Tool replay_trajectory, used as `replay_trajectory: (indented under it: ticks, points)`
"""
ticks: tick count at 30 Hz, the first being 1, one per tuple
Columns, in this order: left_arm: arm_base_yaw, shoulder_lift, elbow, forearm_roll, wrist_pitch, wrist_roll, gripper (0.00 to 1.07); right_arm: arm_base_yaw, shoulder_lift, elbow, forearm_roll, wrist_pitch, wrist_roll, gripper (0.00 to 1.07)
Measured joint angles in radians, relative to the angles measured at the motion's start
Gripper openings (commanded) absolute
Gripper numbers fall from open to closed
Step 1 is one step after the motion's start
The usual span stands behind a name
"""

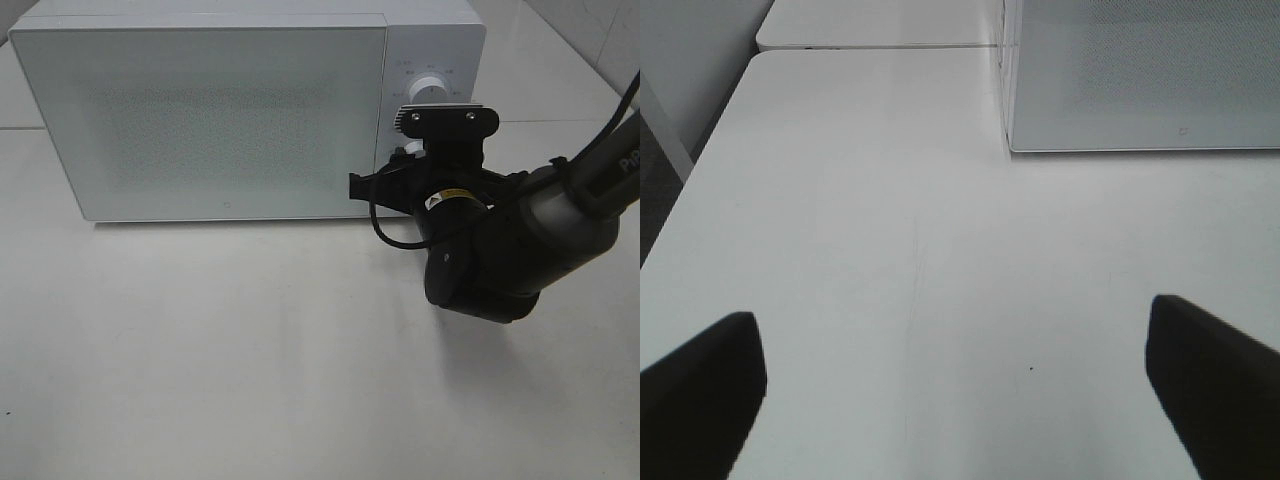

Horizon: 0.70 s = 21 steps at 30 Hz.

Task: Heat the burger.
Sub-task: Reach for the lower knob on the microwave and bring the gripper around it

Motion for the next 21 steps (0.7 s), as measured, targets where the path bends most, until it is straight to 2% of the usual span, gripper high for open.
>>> replay_trajectory:
  ticks: [14,19,21]
  points:
    - [0.0,0.0,0.0,0.0,0.0,0.0,0.98,0.0,0.006,0.002,-0.004,-0.017,0.045,0.06]
    - [0.0,0.0,0.0,0.0,0.0,0.0,0.98,0.0,0.006,0.004,-0.007,-0.019,0.139,0.07]
    - [0.0,0.0,0.0,0.0,0.0,0.0,0.98,0.0,0.006,0.005,-0.01,-0.02,0.246,0.07]
